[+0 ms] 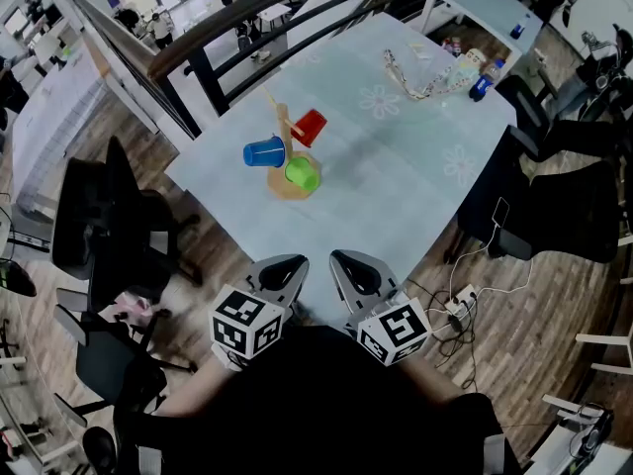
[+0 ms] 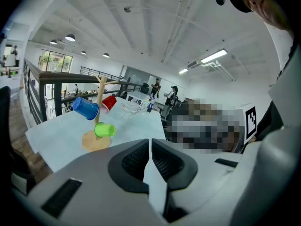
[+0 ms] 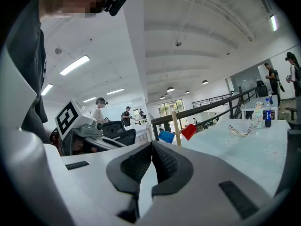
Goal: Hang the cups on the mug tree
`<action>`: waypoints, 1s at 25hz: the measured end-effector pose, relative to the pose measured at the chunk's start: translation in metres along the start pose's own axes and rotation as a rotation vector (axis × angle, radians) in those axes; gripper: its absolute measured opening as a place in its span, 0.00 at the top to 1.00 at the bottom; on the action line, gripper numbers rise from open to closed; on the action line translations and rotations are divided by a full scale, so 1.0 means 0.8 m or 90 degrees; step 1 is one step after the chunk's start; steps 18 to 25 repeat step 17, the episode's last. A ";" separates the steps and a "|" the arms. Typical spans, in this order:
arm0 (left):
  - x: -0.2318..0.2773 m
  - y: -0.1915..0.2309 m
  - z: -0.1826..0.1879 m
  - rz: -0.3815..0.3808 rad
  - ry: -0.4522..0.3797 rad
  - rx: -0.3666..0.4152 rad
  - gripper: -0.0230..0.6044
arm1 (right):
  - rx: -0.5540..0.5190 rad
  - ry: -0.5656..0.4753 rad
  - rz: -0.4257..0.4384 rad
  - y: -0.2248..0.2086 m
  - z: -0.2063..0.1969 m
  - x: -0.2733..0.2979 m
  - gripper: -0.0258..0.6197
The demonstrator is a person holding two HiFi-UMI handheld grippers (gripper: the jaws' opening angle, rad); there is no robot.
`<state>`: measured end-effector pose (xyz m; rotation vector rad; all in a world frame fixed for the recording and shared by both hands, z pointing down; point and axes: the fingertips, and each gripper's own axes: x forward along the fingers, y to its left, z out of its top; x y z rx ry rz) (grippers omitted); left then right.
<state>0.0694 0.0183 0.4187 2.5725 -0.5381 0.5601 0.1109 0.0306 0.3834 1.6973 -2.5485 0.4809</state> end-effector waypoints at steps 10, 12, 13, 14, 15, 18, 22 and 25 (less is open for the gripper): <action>-0.011 0.004 -0.005 0.005 -0.002 -0.008 0.92 | -0.001 0.010 0.006 0.012 -0.005 0.005 0.91; -0.014 0.005 -0.006 0.006 -0.002 -0.009 0.92 | -0.002 0.012 0.007 0.015 -0.006 0.005 0.91; -0.015 0.005 -0.007 0.006 -0.003 -0.009 0.92 | -0.002 0.012 0.007 0.016 -0.006 0.005 0.91; -0.016 0.005 -0.008 0.006 -0.003 -0.009 0.92 | -0.002 0.013 0.007 0.017 -0.007 0.005 0.91; -0.017 0.005 -0.009 0.006 -0.004 -0.009 0.92 | -0.003 0.013 0.008 0.018 -0.008 0.005 0.91; -0.019 0.006 -0.011 0.007 -0.004 -0.009 0.92 | -0.005 0.013 0.009 0.020 -0.010 0.006 0.91; -0.019 0.006 -0.011 0.007 -0.004 -0.009 0.92 | -0.005 0.013 0.009 0.020 -0.010 0.006 0.91; -0.019 0.006 -0.011 0.007 -0.004 -0.009 0.92 | -0.005 0.013 0.009 0.020 -0.010 0.006 0.91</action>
